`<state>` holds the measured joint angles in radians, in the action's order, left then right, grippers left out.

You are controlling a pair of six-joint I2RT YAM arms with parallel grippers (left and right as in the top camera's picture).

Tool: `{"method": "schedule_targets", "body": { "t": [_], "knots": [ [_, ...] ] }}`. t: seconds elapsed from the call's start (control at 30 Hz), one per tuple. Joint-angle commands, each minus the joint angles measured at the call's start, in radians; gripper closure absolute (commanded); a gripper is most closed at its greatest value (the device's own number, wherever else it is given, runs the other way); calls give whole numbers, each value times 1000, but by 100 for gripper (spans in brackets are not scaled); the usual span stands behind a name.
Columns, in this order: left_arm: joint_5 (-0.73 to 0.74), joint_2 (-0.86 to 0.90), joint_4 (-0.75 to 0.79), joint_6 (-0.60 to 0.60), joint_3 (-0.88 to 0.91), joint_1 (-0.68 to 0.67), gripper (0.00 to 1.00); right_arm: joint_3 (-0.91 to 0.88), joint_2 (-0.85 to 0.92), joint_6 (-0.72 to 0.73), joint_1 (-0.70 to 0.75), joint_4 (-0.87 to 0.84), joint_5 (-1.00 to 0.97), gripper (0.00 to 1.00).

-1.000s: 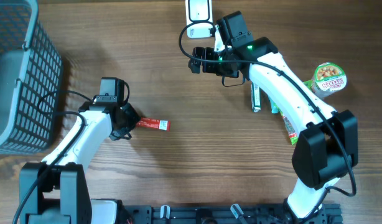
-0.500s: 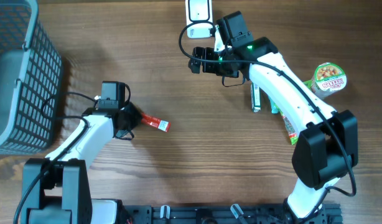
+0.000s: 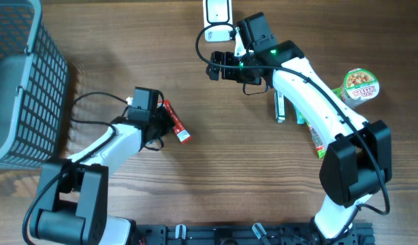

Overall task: Scan the item barcode
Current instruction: 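Lift the red stick with the left gripper and carry it toward center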

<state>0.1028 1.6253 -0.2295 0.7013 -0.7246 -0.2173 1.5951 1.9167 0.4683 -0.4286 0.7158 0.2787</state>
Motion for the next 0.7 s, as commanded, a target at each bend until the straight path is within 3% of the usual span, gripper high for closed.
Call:
{"method": "schedule_targets", "body": {
  "t": [0.0, 0.2, 0.33, 0.47, 0.5, 0.6, 0.63, 0.67],
  "knots": [
    [5, 11, 31, 13, 4, -8, 93, -5, 8, 5, 0, -5, -20, 0],
    [0, -24, -23, -13, -30, -7, 88, -5, 8, 5, 1, -5, -20, 0],
    [42, -46, -57, -12, -50, -11, 75, -5, 8, 5, 0, -5, -20, 0],
    [69, -39, -83, -12, -48, -34, 36, -5, 8, 5, 0, -5, -20, 0],
    [73, -39, -86, -12, -48, -39, 3, -5, 8, 5, 0, -5, -20, 0],
    [89, -39, -82, -12, -48, -46, 0, -5, 8, 6, 0, -5, -20, 0],
    [88, -39, -84, -12, -48, -46, 12, -5, 8, 5, 0, -5, -20, 0],
    [87, -39, -87, -12, -48, -46, 31, -5, 8, 5, 0, -5, -20, 0]
  ]
}}
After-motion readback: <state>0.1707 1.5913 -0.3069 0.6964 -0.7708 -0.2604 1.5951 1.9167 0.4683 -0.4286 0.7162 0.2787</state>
